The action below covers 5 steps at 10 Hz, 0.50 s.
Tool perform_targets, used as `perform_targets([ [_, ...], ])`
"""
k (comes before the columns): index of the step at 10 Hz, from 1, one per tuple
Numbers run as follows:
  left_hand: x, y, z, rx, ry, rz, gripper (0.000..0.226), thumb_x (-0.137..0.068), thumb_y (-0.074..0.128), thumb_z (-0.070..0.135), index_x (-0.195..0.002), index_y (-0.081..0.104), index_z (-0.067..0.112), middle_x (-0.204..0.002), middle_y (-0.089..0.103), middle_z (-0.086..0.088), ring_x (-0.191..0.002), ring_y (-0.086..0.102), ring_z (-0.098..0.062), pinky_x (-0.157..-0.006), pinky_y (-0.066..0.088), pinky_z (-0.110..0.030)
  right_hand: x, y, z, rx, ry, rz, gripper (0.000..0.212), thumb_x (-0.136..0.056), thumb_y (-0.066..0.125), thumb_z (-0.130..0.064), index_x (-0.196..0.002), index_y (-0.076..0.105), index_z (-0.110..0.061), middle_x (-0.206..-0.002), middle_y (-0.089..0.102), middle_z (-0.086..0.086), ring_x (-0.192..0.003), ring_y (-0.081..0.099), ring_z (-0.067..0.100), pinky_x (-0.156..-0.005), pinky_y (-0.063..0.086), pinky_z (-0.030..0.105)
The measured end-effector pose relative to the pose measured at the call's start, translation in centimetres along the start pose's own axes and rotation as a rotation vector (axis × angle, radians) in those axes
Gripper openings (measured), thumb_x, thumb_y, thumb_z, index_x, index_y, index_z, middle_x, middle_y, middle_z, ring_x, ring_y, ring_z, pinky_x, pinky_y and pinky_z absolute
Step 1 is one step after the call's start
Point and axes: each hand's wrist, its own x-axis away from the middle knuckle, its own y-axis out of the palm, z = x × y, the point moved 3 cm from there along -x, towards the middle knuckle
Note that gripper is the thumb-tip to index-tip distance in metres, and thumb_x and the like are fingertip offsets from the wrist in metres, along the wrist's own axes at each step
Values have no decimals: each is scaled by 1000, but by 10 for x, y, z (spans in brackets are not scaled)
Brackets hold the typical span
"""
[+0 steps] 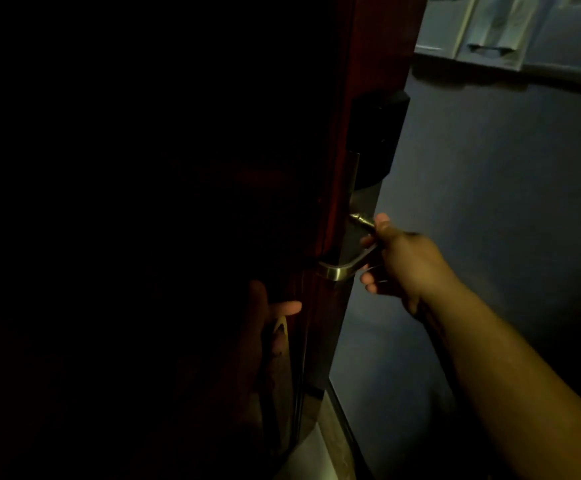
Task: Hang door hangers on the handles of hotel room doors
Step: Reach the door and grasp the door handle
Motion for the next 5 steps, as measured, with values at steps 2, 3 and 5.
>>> perform_targets([
  [2,-54,-57,20,78,-20,-213,106,-59,75,75,-139,41,14,-68,63,-7,-54,60,-19,-51,48,-30,-61,63,-23,73,8,-44,48,-103,36,-48,-85,58,-8,-64,60,13,-57,57,26,-59,47,36],
  [3,-58,-62,37,26,108,99,118,-72,45,88,-127,22,-13,-53,32,-5,-41,26,-17,-47,19,-25,-94,93,-36,113,50,-118,44,-102,39,-47,-92,59,-9,-66,62,10,-61,60,25,-62,48,37],
  [5,-84,-116,69,85,199,332,100,-80,40,75,-129,40,-12,-102,31,-54,-54,27,-38,-45,21,-22,-159,175,-60,125,129,-280,38,-98,41,-45,-93,61,-13,-66,60,6,-64,61,23,-68,46,37],
])
